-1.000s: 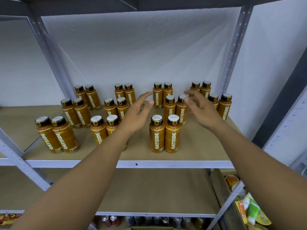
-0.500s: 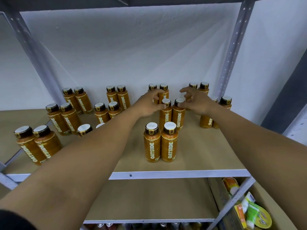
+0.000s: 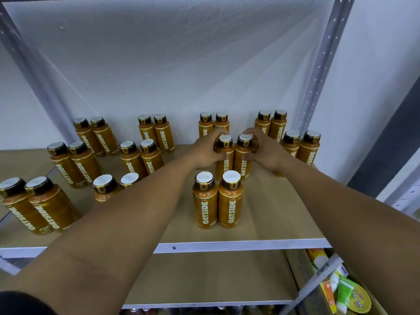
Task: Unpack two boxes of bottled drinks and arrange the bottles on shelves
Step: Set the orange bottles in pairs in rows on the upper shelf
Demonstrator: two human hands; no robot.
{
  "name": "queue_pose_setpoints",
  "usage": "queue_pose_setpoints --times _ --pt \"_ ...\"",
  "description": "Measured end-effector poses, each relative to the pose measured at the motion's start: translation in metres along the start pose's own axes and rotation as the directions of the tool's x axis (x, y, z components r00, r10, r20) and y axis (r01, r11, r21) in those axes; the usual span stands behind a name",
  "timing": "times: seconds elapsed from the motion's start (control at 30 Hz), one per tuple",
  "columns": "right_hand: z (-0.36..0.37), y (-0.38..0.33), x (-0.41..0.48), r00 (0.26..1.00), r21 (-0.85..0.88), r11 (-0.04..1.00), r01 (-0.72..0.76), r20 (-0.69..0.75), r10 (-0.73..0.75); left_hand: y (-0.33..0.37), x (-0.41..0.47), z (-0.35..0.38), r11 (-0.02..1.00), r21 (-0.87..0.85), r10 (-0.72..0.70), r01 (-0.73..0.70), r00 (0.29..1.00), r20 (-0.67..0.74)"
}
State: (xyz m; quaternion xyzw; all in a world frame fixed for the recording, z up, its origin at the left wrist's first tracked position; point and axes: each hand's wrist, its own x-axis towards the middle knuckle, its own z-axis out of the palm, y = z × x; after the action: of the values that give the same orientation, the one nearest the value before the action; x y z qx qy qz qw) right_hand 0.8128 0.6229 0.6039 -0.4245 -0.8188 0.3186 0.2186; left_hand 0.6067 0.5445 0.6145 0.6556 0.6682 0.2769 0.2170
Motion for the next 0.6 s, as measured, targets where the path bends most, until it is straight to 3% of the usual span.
queue_pose_setpoints --times 0.6 --pt "0.03 -0.021 0.008 0.998 0.001 0.998 0.065 0.026 -0.065 -0.023 -0.023 -0.024 0.998 0.041 -0.051 0.051 0.999 -0.008"
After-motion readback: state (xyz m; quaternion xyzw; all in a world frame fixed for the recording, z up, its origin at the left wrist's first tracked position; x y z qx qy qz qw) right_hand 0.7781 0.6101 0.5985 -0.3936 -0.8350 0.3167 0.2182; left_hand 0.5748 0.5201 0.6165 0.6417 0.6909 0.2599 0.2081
